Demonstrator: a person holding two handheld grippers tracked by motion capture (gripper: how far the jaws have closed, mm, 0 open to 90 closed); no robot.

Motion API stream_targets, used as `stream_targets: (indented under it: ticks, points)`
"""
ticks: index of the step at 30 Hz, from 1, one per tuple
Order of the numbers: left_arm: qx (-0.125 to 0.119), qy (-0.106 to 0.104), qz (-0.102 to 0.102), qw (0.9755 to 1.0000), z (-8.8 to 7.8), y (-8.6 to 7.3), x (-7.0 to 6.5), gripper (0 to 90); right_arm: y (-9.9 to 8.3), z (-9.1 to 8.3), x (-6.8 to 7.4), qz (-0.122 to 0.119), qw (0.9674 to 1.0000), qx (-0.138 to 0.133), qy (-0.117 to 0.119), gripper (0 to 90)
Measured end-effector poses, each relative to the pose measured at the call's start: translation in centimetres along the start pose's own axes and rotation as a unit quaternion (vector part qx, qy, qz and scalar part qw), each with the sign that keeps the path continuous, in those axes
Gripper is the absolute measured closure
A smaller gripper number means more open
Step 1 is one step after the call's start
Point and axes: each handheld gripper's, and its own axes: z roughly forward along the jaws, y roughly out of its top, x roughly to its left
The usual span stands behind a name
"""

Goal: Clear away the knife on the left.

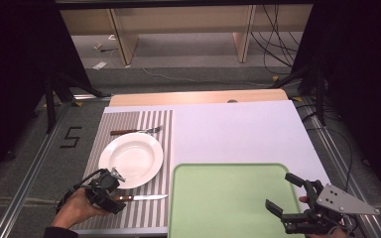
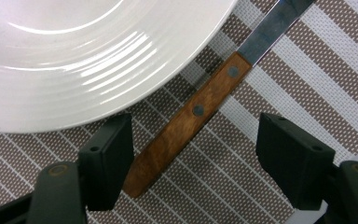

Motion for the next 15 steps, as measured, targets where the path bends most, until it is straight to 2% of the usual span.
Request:
stream_targets:
  ticks: [4, 6, 15]
  points:
    - [0.015, -0.008, 0.005, 0.9999, 0.4, 0.5, -0.1, 30.7, 0.0, 0.0, 0.0, 0.000, 1.0000, 0.000, 0.001, 4.3]
    - [0.021, -0.016, 0.000, 0.9996, 0.6, 0.7, 0.0, 32.8, 0.0, 0.0, 0.0, 0.000, 1.0000, 0.000, 0.001, 4.3]
    - [0.033, -0.021, -0.002, 0.9992, 0.9, 1.3, 0.0, 42.8, 0.0, 0.0, 0.1, -0.002, 1.0000, -0.001, 0.003, 4.4]
